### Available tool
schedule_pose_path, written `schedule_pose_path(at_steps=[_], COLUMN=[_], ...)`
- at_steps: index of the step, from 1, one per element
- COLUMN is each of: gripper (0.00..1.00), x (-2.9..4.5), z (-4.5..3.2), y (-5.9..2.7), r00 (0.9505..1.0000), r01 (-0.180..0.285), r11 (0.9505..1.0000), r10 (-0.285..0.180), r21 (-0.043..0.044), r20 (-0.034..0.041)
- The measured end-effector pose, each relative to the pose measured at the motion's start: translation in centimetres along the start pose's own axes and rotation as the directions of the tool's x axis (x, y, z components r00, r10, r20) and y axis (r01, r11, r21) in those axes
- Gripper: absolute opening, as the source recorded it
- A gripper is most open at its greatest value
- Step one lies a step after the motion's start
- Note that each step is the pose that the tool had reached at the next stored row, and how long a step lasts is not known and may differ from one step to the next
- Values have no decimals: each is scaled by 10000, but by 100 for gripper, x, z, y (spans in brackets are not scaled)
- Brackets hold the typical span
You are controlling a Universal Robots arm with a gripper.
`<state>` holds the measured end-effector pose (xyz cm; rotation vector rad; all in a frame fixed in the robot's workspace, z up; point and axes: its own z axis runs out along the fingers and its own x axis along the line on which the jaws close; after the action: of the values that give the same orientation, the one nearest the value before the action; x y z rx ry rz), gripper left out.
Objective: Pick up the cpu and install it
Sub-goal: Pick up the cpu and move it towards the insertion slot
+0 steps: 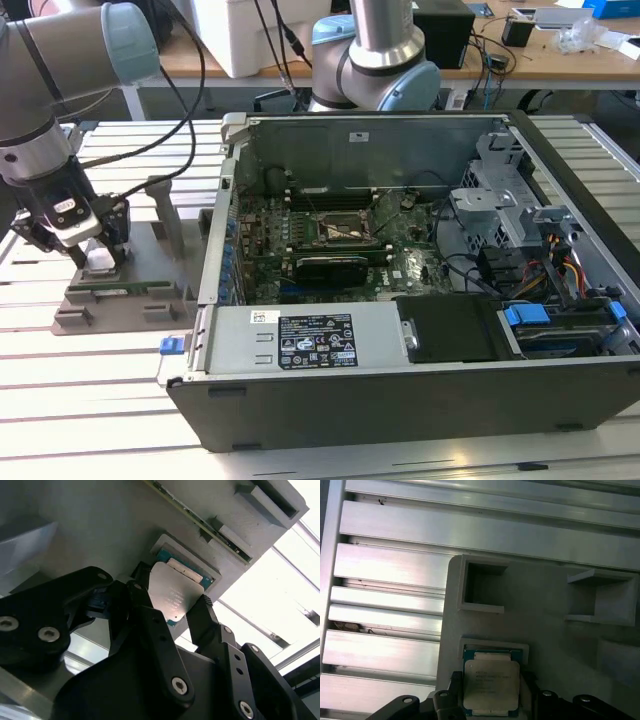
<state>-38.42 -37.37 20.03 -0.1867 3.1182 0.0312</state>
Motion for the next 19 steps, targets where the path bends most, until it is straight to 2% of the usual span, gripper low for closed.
schedule_pose_path(at_steps=[11,13,19], gripper=[55,55,55], x=[-3,-5,-7], z=[-181,-251,-352], y=[3,5,7], r00=[10000,10000,10000], r01=[0,0,0], r11=[10000,10000,10000], r10=[0,0,0], r21=[0,-1,0], r20=[0,1,1])
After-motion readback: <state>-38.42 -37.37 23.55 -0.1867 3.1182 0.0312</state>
